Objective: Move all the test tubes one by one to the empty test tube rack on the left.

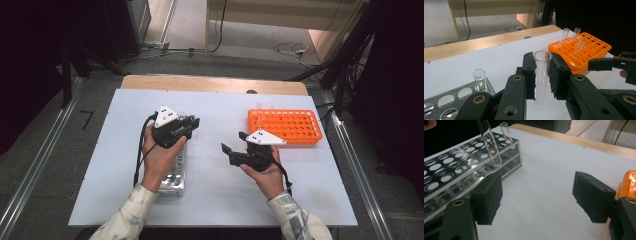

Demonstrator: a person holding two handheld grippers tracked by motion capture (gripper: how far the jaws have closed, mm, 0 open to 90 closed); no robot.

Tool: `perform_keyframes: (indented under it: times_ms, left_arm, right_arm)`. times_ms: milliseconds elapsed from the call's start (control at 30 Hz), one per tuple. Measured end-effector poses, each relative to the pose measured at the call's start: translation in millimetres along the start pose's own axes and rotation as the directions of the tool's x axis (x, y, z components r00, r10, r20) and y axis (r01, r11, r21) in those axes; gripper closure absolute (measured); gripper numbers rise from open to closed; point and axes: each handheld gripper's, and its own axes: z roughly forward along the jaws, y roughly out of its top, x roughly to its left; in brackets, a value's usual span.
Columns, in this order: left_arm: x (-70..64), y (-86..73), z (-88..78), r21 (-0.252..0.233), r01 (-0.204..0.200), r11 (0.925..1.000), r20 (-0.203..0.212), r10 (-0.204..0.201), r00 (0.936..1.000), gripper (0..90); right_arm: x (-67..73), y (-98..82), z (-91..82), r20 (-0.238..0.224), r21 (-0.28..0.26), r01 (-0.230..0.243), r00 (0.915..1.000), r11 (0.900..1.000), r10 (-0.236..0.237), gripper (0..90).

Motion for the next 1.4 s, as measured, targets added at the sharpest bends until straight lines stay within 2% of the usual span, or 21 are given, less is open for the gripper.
perform_keyframes:
  times_ms: [233,733,967,1133,1400]
  left_arm:
    - [11.7,1.5,-4.3,-0.015,0.026,0.9996,-0.029,-0.026,0.9992,75.7]
    - [31.4,3.1,-5.9,-0.043,0.05,0.9978,-0.099,-0.055,0.9936,75.7]
    - [39.0,6.5,-2.1,-0.045,0.045,0.998,-0.13,-0.051,0.9902,75.7]
    - [43.8,5.6,1.6,-0.042,0.058,0.9975,-0.149,-0.063,0.9868,75.6]
    - [45.0,4.3,5.2,-0.042,0.044,0.9981,-0.169,-0.051,0.9844,75.5]
  right_arm:
    - [1.0,-0.1,0.4,-0.003,-0.001,0.002,1.0,1.0,-0.002,22.8]
    - [-0.3,-0.8,1.5,0.002,0.005,-0.001,1.0,1.0,0.001,22.9]
    - [-2.0,-0.8,1.4,0.001,0.003,0.0,1.0,1.0,0.0,22.9]
    - [-3.9,-0.7,1.3,0.004,0.002,-0.003,1.0,1.0,0.003,23.0]
    - [-5.0,-0.9,1.4,0.007,0.005,-0.001,1.0,1.0,0.001,23.3]
